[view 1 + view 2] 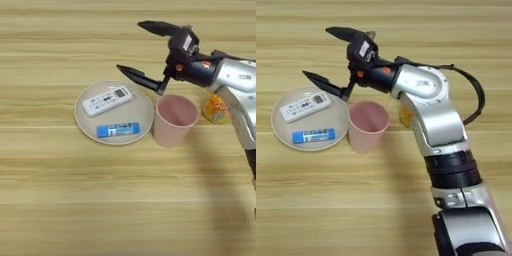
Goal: Move the objects on the table
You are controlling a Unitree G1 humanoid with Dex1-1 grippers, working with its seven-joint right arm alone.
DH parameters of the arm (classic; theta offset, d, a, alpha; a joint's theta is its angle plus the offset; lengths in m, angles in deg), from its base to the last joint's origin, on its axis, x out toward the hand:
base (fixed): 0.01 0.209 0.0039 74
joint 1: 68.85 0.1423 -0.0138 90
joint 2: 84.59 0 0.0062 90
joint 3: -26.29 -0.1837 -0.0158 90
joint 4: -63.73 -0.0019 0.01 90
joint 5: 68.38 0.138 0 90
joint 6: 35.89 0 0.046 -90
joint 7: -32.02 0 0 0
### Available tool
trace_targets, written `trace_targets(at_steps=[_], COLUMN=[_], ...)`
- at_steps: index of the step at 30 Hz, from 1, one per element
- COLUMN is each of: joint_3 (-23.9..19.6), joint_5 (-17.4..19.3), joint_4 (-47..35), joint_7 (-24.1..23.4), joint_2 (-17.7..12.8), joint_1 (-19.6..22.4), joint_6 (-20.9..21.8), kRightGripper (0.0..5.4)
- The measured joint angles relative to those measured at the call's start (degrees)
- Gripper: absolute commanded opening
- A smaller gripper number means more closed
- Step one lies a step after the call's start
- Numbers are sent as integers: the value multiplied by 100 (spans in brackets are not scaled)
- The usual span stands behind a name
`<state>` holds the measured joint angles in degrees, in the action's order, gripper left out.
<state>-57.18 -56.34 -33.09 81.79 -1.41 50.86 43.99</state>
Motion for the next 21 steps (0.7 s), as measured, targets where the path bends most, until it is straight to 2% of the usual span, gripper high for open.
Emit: trace_targets(at_steps=[7, 11, 16, 21], joint_3=[308, 547, 828, 1138], joint_5=[60, 199, 317, 698], joint_4=[-360, -786, -1145, -1459], joint_7=[-427, -574, -701, -581], joint_2=[536, 860, 1087, 1160], joint_1=[26, -198, -446, -784], joint_6=[-790, -1176, -1627, -2206], kRightGripper=[539, 539, 539, 539])
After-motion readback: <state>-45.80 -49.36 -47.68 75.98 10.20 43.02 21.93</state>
